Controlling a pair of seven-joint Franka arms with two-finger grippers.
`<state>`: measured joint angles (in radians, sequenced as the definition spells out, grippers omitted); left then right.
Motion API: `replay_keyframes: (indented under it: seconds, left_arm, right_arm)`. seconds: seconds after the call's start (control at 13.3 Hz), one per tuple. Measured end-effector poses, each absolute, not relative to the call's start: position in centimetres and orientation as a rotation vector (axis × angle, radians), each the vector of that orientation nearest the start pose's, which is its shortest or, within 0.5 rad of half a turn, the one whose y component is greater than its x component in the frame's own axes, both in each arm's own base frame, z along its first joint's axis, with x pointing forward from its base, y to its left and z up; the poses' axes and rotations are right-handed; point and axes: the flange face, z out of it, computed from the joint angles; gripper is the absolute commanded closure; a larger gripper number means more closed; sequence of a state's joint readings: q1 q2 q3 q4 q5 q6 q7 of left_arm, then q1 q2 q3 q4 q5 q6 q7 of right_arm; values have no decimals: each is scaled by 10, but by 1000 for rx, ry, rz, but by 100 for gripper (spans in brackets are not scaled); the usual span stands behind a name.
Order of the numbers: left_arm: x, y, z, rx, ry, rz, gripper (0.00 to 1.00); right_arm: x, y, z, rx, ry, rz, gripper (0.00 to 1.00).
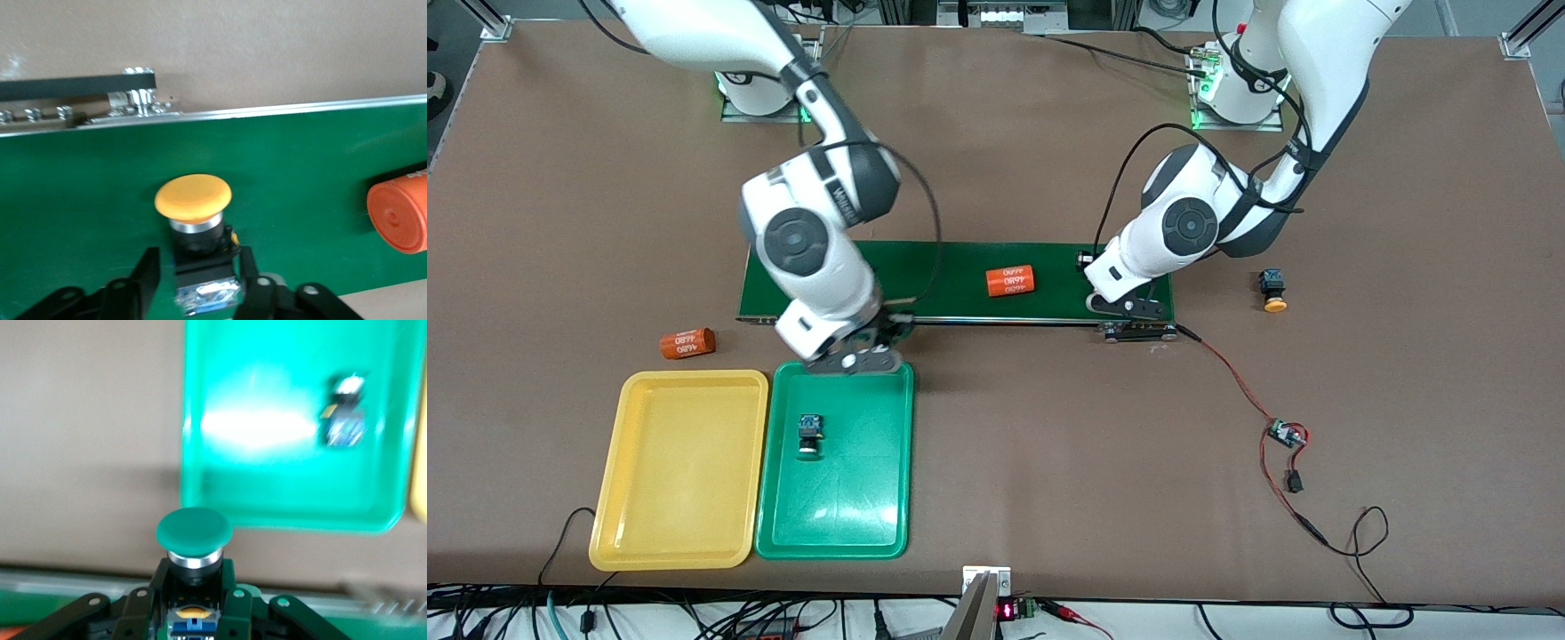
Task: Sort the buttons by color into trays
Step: 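Carry the green button with the right gripper while the left gripper holds yellow, then lower the right gripper into the green tray while the left gripper places yellow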
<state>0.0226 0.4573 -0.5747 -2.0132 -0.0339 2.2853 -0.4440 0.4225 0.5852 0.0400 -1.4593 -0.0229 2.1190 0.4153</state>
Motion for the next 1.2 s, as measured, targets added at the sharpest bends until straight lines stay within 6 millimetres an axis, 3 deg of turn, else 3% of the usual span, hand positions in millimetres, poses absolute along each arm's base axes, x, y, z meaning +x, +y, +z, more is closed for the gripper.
replay_keyframes:
  seconds: [0.15,0.3,0.53,0.68,0.83,0.98,1.05,1.2]
  left_arm:
    - [516,-296,273,-3279,75,390,0]
    - [526,-283,310,-3232,59,426,0]
    - [553,-225,355,-3147,-62,510,0]
    - [572,-164,353,-3116,-144,546,0]
    - [581,-110,340,-3067,-94,570,0]
    - [581,-83,325,-2989,-28,591,0]
    - [578,-72,316,-2962,-12,611,0]
    - [570,-48,293,-2949,26,638,0]
  right_arm:
    - [673,283,341,-3099,-79,-189,86]
    - [690,264,320,-3083,-60,-256,85]
    - [701,265,283,-3049,-55,-351,83]
    - [704,267,268,-3032,-57,-393,75]
    - [705,268,260,-3025,-57,-411,72]
    - [705,268,259,-3023,-57,-416,68]
    - [705,268,259,-3022,-57,-417,54]
    - [706,267,259,-3023,-55,-417,41]
